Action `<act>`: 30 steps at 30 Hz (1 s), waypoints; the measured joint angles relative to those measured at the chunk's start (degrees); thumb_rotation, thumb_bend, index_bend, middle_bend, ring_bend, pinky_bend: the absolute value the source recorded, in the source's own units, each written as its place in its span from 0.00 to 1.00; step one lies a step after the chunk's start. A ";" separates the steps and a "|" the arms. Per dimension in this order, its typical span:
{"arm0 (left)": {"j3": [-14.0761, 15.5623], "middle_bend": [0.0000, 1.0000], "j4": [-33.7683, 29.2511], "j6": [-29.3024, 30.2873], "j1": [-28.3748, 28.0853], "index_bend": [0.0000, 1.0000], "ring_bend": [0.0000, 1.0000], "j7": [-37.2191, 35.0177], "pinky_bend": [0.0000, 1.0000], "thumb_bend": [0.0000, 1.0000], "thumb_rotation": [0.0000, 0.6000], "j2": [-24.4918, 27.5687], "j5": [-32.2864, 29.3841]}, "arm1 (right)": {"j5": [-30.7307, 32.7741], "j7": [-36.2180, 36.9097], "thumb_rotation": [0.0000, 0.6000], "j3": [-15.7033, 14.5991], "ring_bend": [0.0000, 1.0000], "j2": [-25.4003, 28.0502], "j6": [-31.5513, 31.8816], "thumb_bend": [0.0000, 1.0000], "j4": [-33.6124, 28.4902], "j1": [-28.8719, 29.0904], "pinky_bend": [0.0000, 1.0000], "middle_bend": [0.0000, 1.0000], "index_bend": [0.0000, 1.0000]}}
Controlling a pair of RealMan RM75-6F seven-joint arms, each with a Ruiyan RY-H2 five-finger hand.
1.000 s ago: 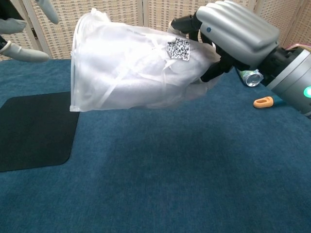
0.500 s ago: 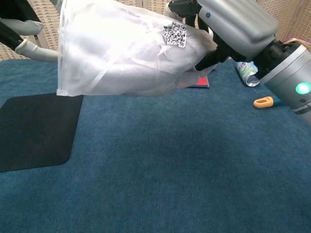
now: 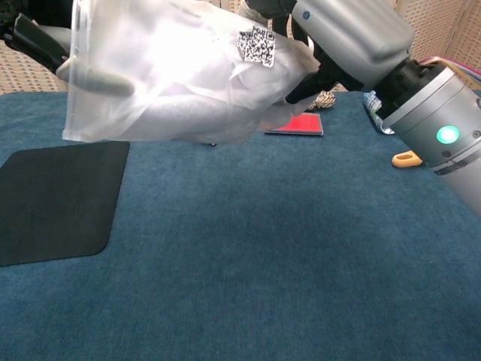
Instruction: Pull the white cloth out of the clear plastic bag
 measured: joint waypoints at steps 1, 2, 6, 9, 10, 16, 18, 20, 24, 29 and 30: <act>-0.05 1.00 -0.09 -0.15 -0.24 0.39 1.00 0.03 1.00 0.00 1.00 -0.06 -0.24 | 0.01 0.14 1.00 0.02 0.59 -0.11 0.10 0.61 0.09 0.04 0.66 0.65 0.52; -0.13 1.00 -0.20 -0.35 -0.59 0.40 1.00 0.06 1.00 0.00 1.00 -0.13 -0.62 | 0.01 0.32 1.00 0.04 0.59 -0.23 0.24 0.61 0.19 0.10 0.66 0.65 0.52; -0.38 1.00 -0.50 -0.96 -1.77 0.44 1.00 0.17 1.00 0.00 1.00 -0.33 -1.42 | -0.05 0.75 1.00 -0.02 0.59 -0.54 0.57 0.61 0.42 0.26 0.66 0.65 0.52; -0.42 1.00 -0.29 -1.11 -2.30 0.47 1.00 -0.34 1.00 0.00 1.00 -0.65 -0.83 | -0.05 0.92 1.00 -0.13 0.59 -0.68 0.63 0.61 0.53 0.34 0.66 0.65 0.52; -0.42 1.00 -0.21 -1.11 -2.49 0.48 1.00 -0.57 1.00 0.00 1.00 -0.82 -0.66 | -0.04 0.97 1.00 -0.17 0.59 -0.71 0.63 0.61 0.55 0.36 0.66 0.65 0.52; -0.29 1.00 -0.10 -0.58 -3.27 0.51 1.00 -0.26 1.00 0.08 1.00 -1.45 -0.64 | 0.02 1.09 1.00 -0.44 0.59 -0.84 0.56 0.61 0.70 0.44 0.66 0.65 0.52; -0.23 1.00 -0.19 -0.30 -3.43 0.52 1.00 0.04 1.00 0.16 1.00 -1.54 -0.84 | 0.09 1.05 1.00 -0.53 0.59 -0.80 0.49 0.61 0.73 0.42 0.66 0.65 0.52; -0.17 1.00 -0.32 0.04 -3.51 0.52 1.00 0.25 1.00 0.25 1.00 -1.58 -1.02 | 0.13 1.01 1.00 -0.61 0.59 -0.72 0.46 0.61 0.74 0.39 0.66 0.65 0.52; 0.10 1.00 -0.55 0.53 -3.58 0.54 1.00 0.58 1.00 0.35 1.00 -1.58 -1.53 | 0.27 1.03 1.00 -0.78 0.59 -0.61 0.37 0.61 0.77 0.30 0.66 0.65 0.52; 0.49 1.00 -0.49 1.17 -3.73 0.61 1.00 0.82 1.00 0.36 1.00 -2.27 -1.27 | 0.34 1.12 1.00 -1.02 0.59 -0.70 0.14 0.61 0.83 0.32 0.66 0.65 0.52; 0.59 1.00 -0.46 1.25 -3.79 0.62 1.00 0.84 1.00 0.37 1.00 -2.44 -1.13 | 0.35 1.14 1.00 -1.06 0.59 -0.74 0.08 0.61 0.85 0.34 0.66 0.64 0.52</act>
